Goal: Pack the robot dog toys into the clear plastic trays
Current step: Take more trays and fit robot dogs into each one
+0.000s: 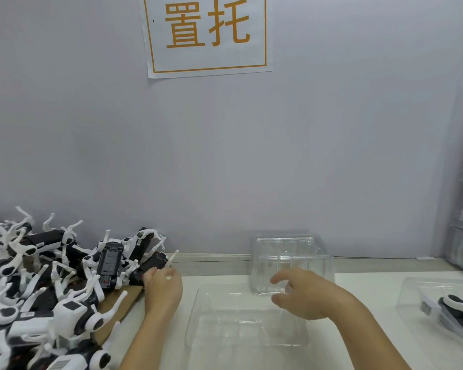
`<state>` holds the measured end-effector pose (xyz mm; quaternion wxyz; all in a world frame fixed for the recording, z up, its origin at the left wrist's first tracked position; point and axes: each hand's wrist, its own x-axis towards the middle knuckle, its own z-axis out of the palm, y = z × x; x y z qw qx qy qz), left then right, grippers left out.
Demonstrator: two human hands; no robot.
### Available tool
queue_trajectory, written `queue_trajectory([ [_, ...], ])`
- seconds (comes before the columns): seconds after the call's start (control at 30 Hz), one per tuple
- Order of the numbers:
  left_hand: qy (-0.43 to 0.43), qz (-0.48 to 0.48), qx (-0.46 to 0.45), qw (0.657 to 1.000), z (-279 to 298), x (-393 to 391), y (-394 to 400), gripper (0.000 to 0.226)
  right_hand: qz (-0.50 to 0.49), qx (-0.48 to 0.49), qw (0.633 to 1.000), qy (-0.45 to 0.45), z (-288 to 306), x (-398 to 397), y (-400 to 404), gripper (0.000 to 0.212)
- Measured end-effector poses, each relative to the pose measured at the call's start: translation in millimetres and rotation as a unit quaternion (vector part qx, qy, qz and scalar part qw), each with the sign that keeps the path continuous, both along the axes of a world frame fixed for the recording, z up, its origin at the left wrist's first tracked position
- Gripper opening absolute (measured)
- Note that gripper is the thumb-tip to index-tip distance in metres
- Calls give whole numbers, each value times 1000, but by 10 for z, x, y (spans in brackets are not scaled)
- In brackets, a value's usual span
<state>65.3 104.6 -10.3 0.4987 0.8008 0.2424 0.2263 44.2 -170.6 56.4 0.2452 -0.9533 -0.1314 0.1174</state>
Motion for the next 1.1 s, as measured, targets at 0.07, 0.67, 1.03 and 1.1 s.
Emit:
queue_trajectory([
  [0.07, 7, 2, 19, 1000, -86, -14, -68, 33, 3, -7, 1000, 7, 3, -9, 6, 47],
  [0.67, -276, -52, 73, 957, 743, -194, -458, 23, -27, 162, 973, -162, 1, 21, 238, 30],
  [1.03, -322, -293, 57, 899, 1070, -436, -1092, 33, -70, 513, 853, 67, 212, -128, 423, 50],
  [1.1, -298, -338, 46, 892, 1076, -464, -1124, 33, -76, 566, 817, 82, 217, -110, 382, 46],
])
